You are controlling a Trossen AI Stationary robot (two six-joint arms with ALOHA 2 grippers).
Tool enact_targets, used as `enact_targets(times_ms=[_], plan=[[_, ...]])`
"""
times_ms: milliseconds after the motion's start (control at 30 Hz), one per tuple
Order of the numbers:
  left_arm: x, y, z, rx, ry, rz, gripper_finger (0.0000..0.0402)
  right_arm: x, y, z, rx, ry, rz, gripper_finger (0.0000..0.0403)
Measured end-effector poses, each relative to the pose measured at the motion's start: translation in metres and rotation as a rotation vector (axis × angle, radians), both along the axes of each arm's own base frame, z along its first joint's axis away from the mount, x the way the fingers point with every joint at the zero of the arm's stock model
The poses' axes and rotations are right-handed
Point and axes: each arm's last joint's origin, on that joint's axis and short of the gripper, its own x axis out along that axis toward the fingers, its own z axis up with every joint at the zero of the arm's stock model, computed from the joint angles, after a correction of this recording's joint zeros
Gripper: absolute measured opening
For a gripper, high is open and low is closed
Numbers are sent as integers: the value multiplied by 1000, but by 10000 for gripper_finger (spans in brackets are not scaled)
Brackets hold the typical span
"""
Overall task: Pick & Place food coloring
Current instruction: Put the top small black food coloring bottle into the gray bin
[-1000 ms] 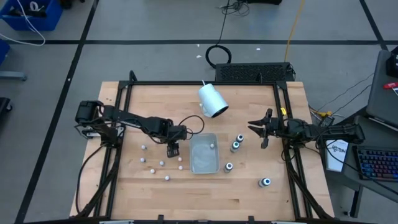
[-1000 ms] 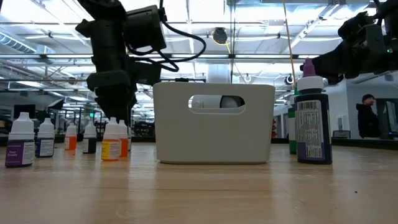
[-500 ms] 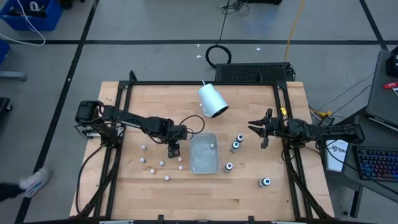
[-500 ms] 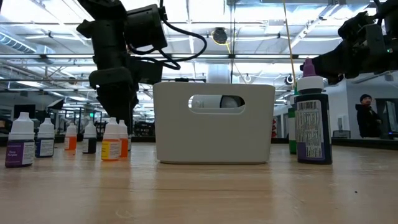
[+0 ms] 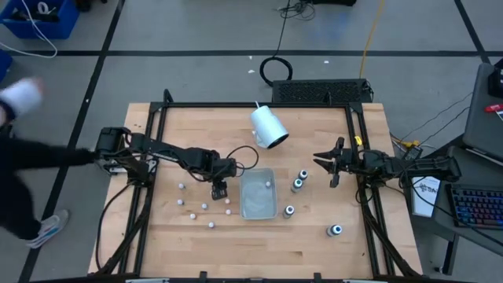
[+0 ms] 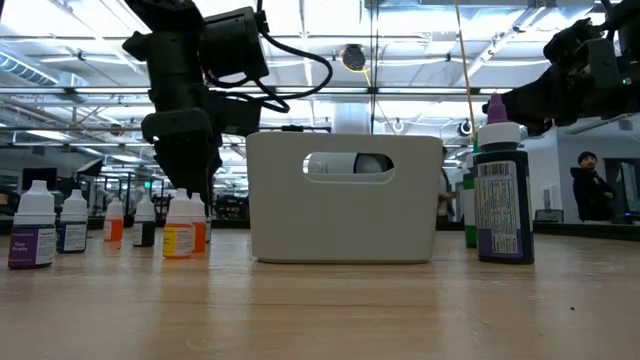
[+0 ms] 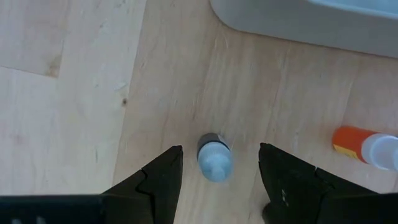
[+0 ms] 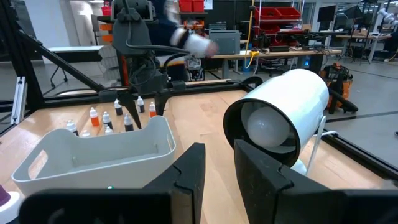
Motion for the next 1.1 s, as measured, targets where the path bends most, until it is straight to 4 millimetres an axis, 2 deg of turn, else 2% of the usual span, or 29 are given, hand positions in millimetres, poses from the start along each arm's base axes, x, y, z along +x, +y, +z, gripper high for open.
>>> enact_targets(times_ms=[533, 667, 933, 1100], plan=[[0, 0, 0, -1, 5, 3, 210, 0, 0, 0, 0, 0, 0, 77], [0, 0, 0, -2, 5, 3, 175, 0, 0, 0, 0, 0, 0, 77], [0, 1, 0, -46, 5, -2, 65, 0, 0, 0, 0, 0, 0, 77], [-1, 3, 0, -52, 13, 6, 55, 0, 0, 0, 0, 0, 1, 77]])
